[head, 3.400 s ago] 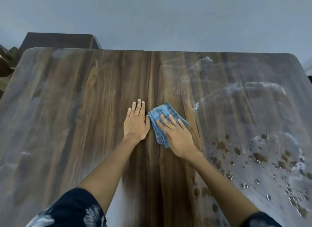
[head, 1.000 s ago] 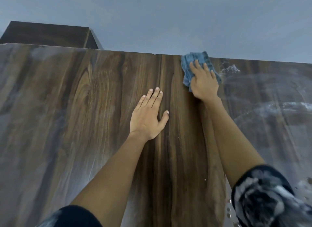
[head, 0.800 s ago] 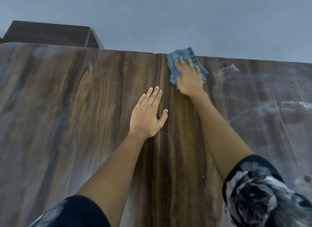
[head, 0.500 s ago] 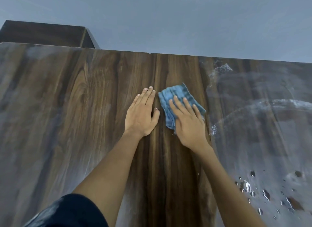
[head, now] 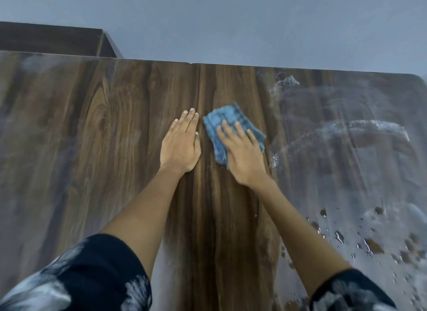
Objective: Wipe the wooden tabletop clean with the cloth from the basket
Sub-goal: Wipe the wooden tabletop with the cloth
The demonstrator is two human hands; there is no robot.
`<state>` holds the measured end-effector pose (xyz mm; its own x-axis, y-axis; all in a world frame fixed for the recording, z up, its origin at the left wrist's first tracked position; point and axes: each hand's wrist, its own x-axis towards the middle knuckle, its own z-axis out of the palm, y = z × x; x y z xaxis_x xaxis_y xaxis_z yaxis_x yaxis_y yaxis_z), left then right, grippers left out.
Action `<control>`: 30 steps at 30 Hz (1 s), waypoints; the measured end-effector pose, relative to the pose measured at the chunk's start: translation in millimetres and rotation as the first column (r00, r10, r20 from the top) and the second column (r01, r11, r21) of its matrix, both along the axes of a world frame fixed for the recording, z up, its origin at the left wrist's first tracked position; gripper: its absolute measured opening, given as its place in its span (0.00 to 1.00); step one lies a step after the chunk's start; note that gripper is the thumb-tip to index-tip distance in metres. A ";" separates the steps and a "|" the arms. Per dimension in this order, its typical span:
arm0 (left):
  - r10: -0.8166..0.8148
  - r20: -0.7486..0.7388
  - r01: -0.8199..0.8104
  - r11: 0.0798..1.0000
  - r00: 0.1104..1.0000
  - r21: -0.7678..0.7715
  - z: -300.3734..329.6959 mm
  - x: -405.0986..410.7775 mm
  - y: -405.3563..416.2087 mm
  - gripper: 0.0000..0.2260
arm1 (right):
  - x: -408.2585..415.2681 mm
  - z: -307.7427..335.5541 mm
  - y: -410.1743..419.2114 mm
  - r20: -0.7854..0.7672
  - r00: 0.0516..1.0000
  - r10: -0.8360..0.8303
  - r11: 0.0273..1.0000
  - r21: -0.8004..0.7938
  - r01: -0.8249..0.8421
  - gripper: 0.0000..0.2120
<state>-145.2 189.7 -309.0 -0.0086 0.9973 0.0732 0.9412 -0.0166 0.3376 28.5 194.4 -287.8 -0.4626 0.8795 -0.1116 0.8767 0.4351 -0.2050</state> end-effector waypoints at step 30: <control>-0.015 -0.091 0.000 0.987 0.996 -0.160 6.0 9.6 -128.7 0.34 | 56.4 16.0 -125.0 0.003 1.000 0.020 0.992 -0.128 -0.019 0.28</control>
